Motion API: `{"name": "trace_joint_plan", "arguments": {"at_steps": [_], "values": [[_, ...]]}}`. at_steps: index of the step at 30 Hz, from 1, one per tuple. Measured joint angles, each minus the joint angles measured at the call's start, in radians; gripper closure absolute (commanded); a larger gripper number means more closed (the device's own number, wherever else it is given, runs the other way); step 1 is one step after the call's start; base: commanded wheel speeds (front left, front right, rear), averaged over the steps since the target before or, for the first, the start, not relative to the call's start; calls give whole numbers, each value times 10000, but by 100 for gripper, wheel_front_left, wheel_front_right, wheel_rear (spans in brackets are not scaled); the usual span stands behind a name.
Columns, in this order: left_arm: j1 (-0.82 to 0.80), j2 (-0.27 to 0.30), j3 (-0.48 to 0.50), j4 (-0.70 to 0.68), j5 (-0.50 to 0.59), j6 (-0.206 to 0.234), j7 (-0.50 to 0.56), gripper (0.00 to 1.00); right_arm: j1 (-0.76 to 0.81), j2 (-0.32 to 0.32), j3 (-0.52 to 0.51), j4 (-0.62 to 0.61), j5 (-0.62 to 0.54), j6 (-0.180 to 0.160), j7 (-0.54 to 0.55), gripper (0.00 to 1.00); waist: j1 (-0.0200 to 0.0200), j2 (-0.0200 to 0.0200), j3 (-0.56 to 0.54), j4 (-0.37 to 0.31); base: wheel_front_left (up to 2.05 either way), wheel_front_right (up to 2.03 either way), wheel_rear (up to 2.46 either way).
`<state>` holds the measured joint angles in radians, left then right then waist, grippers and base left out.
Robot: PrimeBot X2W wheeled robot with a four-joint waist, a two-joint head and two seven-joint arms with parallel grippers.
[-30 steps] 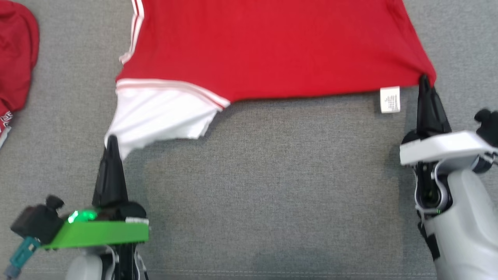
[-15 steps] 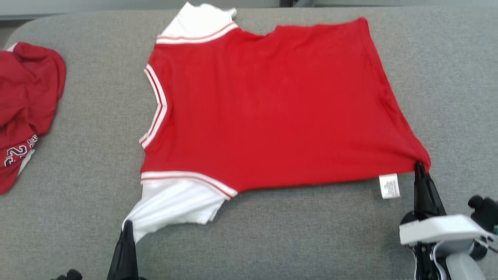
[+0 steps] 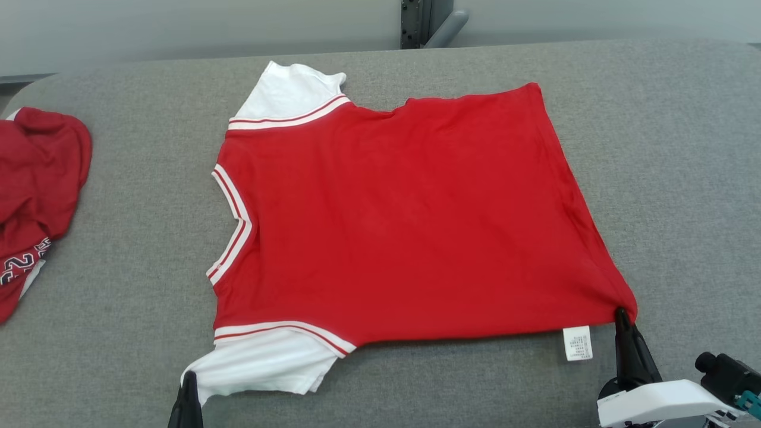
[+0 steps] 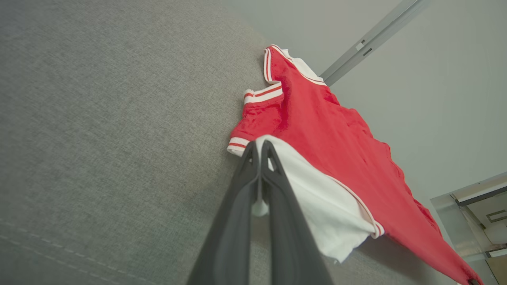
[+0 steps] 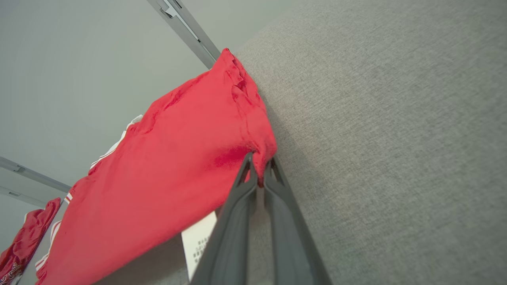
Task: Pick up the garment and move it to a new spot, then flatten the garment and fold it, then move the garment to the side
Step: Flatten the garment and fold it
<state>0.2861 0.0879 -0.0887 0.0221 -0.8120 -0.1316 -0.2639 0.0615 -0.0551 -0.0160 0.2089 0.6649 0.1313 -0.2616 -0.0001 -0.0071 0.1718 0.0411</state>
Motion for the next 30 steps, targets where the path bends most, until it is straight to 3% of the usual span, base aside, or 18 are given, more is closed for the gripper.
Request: {"name": "trace_joint_plan", "arguments": {"at_steps": [14, 20, 30], "values": [[-1702, 25, -518, 671, -136, 2, -4, 100, -837, 31, 374, 1438, 196, 0, 0, 100, 0, 0, -455, -213, 0, 0, 0], [-3521, 184, -761, 1969, 71, 2, -4, 100, -1814, -84, 470, 2203, 558, -2, 0, 100, 1, 0, -363, -141, 0, 0, 0], [-5953, -69, -619, 4458, 391, 2, -4, 100, -4151, -176, 694, 4257, 518, -2, 2, 100, 1, 0, 142, -261, 0, 0, 0]]}}
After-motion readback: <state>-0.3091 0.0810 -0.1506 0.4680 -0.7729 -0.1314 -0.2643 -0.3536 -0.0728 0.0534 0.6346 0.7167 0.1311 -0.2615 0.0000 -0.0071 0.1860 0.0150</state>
